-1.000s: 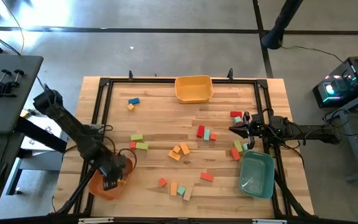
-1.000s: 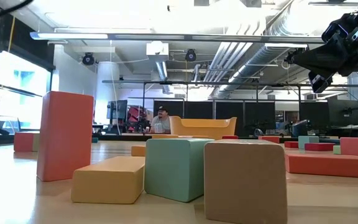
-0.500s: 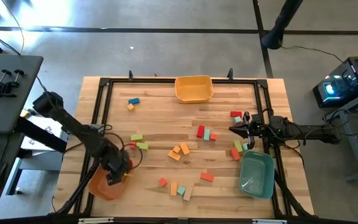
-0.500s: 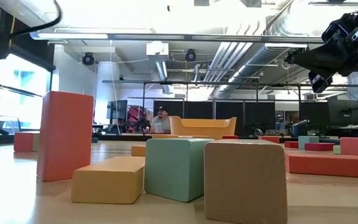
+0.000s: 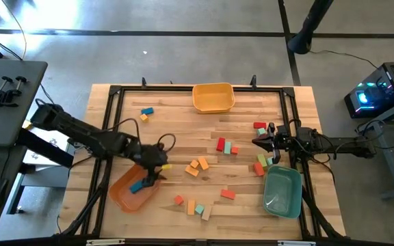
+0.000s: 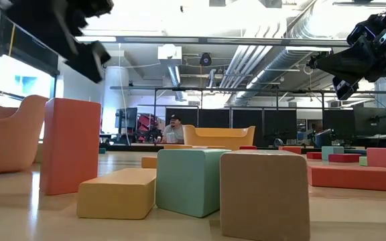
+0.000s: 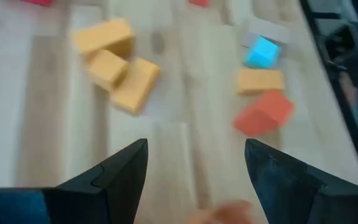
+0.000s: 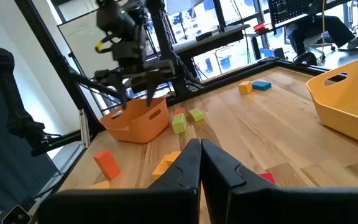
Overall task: Sort blocks by size
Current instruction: Put the small light blue block into the yellow bin
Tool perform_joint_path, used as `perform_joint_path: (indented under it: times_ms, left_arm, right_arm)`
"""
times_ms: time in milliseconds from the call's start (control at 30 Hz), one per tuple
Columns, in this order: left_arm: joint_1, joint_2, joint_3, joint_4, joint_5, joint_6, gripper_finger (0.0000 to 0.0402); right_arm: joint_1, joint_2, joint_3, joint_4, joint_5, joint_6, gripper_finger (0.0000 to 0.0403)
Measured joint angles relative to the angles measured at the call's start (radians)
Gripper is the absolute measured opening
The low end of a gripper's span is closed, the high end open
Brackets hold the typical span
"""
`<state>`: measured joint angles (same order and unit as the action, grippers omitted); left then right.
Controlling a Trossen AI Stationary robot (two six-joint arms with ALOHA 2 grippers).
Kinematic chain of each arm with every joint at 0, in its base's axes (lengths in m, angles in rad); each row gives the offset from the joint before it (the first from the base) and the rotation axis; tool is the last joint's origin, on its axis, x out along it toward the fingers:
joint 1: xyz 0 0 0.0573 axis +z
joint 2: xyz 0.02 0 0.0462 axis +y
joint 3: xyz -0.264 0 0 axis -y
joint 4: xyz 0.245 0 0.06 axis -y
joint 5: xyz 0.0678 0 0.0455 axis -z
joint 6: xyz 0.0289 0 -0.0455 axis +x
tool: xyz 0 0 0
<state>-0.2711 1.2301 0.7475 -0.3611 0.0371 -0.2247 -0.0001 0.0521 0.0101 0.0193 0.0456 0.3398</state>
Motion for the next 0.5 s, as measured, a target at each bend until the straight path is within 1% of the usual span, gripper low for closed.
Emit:
perform_joint_path:
  times_ms: [133,233,300,400,500]
  left_arm:
    - [0.043,0.0,0.0,-0.007,0.0,0.034,0.0254]
    - [0.066,0.017,0.0,-0.039,0.039,0.049,0.0254]
    - [0.072,0.042,0.0,-0.054,0.07,0.014,0.0254]
    - [0.041,0.097,0.0,-0.049,0.08,-0.036,0.0254]
    - [-0.015,0.16,0.002,-0.053,0.025,-0.057,0.0254]
  right_arm:
    - [0.0,0.0,0.0,0.0,0.0,0.0,0.0001]
    - [0.0,0.0,0.0,0.0,0.0,0.0,0.0001]
    - [0.0,0.0,0.0,0.0,0.0,0.0,0.0001]
    - [0.0,0.0,0.0,0.0,0.0,0.0,0.0001]
    - [0.0,0.0,0.0,0.0,0.0,0.0,0.0001]
